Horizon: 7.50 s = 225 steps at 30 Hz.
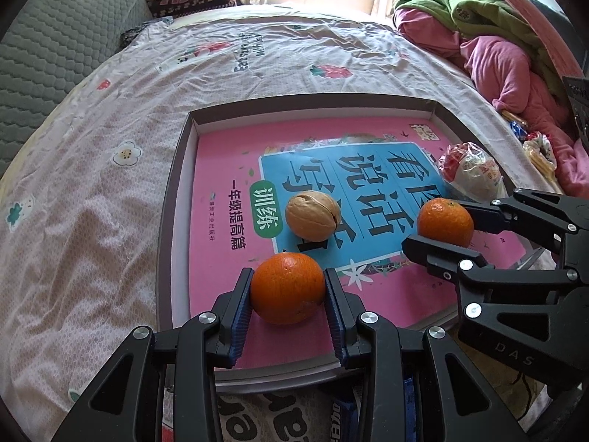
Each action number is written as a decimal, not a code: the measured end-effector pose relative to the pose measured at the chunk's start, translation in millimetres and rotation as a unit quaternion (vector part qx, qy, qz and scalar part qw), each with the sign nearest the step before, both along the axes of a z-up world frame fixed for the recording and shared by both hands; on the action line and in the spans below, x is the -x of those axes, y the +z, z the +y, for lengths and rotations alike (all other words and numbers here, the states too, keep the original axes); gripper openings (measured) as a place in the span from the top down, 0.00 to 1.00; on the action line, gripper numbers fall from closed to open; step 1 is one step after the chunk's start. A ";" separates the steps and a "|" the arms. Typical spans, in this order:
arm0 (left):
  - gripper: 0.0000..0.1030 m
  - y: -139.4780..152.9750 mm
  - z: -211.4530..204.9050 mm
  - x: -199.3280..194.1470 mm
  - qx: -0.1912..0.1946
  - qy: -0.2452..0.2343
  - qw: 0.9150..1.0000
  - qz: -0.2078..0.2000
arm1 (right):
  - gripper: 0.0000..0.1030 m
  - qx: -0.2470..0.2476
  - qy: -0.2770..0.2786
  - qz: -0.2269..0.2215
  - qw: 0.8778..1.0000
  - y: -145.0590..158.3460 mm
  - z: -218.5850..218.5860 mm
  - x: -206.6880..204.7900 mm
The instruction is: Organize objects
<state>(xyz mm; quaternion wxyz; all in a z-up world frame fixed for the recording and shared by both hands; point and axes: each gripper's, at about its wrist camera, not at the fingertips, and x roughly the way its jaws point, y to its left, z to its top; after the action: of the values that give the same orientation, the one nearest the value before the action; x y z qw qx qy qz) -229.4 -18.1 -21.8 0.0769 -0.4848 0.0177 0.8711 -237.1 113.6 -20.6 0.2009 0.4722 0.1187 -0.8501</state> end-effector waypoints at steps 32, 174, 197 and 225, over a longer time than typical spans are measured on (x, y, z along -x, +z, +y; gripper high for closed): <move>0.63 -3.8 4.8 15.3 0.006 0.010 1.000 0.014 | 0.61 0.012 -0.040 -0.016 0.999 -7.1 7.5 11.7; 0.44 54.0 32.8 -106.6 -0.006 -0.106 0.991 0.079 | 0.57 0.012 0.063 0.084 0.994 61.7 51.9 -133.0; 0.44 51.1 44.8 -109.6 -0.007 -0.118 0.990 0.075 | 0.57 0.045 0.047 0.074 0.995 54.9 61.8 -158.2; 0.44 28.7 66.4 -81.2 -0.002 -0.111 0.992 0.054 | 0.57 0.124 0.020 -0.084 0.989 -1.8 63.7 -136.4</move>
<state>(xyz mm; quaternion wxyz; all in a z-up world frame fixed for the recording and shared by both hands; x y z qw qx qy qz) -148.2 48.3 6.9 0.1728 -0.4319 0.0741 0.8821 -100.6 177.3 -22.4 0.2838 0.5108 0.0048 -0.8115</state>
